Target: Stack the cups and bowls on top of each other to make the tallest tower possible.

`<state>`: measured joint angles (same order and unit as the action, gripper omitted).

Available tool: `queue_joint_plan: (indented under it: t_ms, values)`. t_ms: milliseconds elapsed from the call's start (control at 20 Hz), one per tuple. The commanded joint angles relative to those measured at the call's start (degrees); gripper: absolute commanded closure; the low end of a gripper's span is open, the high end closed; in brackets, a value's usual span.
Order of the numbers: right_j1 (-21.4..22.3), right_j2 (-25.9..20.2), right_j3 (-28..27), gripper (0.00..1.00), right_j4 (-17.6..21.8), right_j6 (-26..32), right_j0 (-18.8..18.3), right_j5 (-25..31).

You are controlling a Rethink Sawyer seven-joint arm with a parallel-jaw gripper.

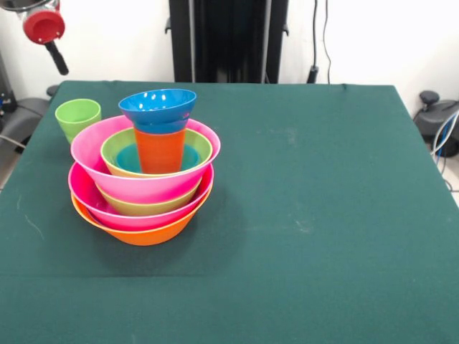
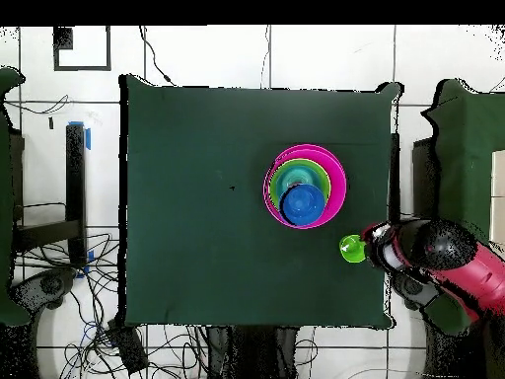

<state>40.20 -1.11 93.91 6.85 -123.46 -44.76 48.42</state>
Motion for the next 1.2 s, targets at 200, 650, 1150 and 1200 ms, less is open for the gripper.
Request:
queue_joint_plan:
  t_ms: [200, 650, 1150, 1200]
  values:
    - [-5.7, -4.3, 4.3, 0.0, 1.7, 2.5, 0.0, -3.9]
    - [-7.9, -3.4, 3.2, 0.0, 4.0, 3.6, -0.8, -4.5]
    - [-10.5, -2.5, 0.2, 0.0, 6.7, 5.6, -1.5, -3.8]
    - [-10.7, -2.5, -0.1, 0.0, 7.1, 5.7, -1.6, -3.8]
